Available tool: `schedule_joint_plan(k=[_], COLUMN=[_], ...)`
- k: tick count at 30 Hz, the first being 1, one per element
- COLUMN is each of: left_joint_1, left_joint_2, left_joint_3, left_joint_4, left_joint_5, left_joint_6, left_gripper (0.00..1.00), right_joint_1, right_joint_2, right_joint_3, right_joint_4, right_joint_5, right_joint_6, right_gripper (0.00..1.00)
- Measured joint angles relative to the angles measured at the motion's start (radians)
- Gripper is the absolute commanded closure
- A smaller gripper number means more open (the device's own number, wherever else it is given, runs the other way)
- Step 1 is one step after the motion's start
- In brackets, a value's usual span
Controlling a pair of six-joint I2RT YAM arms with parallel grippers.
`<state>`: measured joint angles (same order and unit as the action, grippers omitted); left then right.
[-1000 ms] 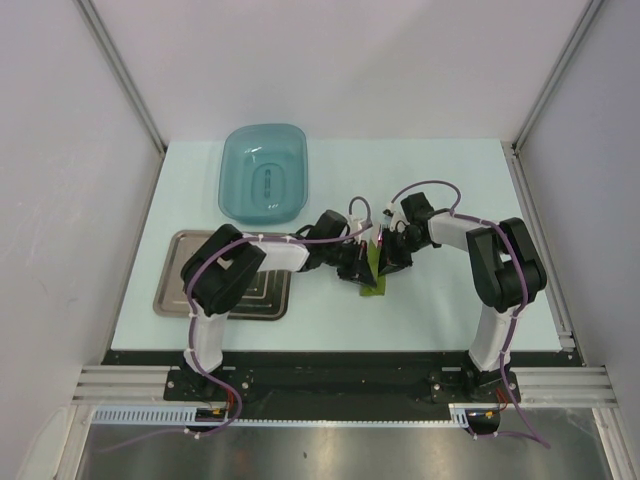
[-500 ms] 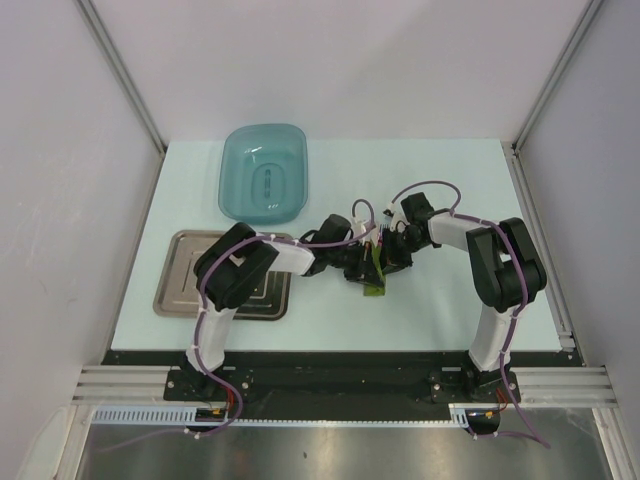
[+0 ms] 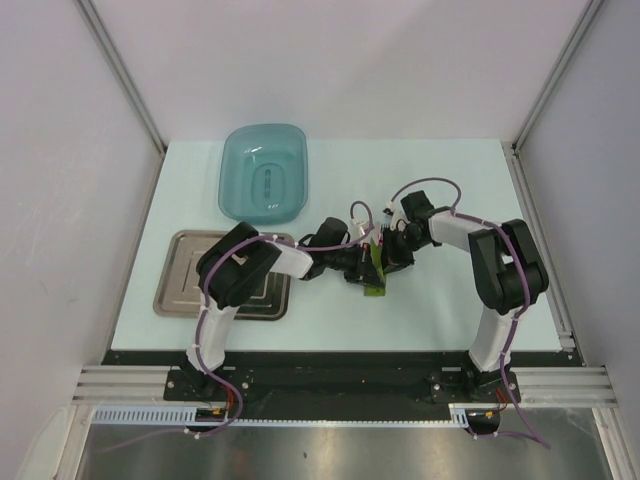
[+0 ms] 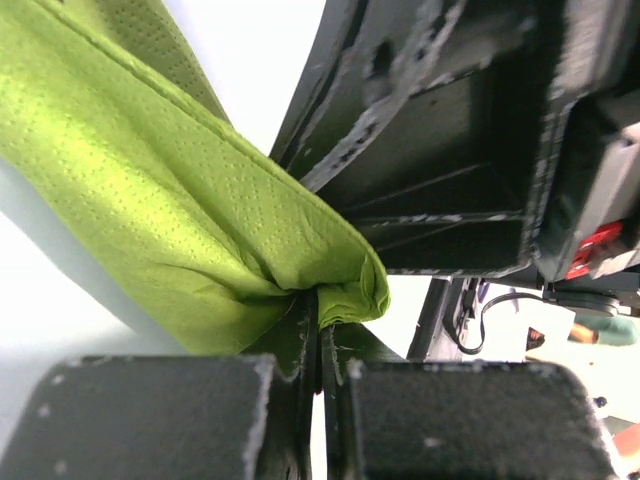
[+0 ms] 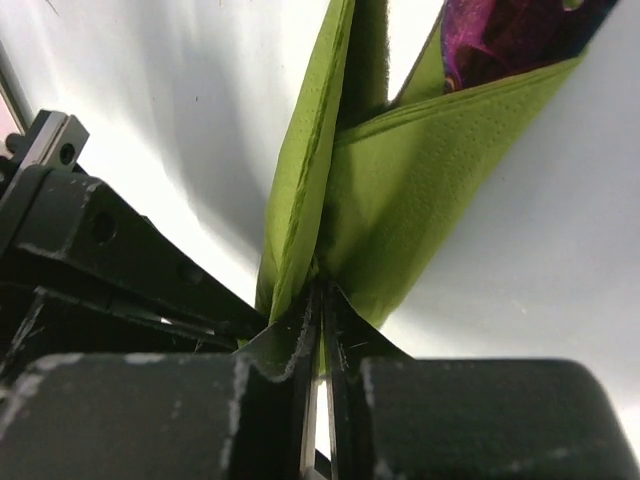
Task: Place the utensils on the paper napkin and roll it up
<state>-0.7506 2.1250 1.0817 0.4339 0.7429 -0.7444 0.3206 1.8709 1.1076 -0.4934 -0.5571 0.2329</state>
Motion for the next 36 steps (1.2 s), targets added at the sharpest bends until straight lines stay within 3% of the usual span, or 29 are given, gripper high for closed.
schedule_joint_plan(k=[36], left_joint_1=[-0.005], left_joint_2=[0.000], left_joint_3=[0.035], left_joint_4=[-0.032], left_joint_5=[0.021], left_joint_6=[0.000], left_gripper=[1.00], right_joint_1=[-0.061], right_joint_2=[0.059], right_joint_3=[-0.005], right_joint_4=[0.113], right_joint_5=[-0.096], right_joint_6=[0.036], right_gripper=[0.97])
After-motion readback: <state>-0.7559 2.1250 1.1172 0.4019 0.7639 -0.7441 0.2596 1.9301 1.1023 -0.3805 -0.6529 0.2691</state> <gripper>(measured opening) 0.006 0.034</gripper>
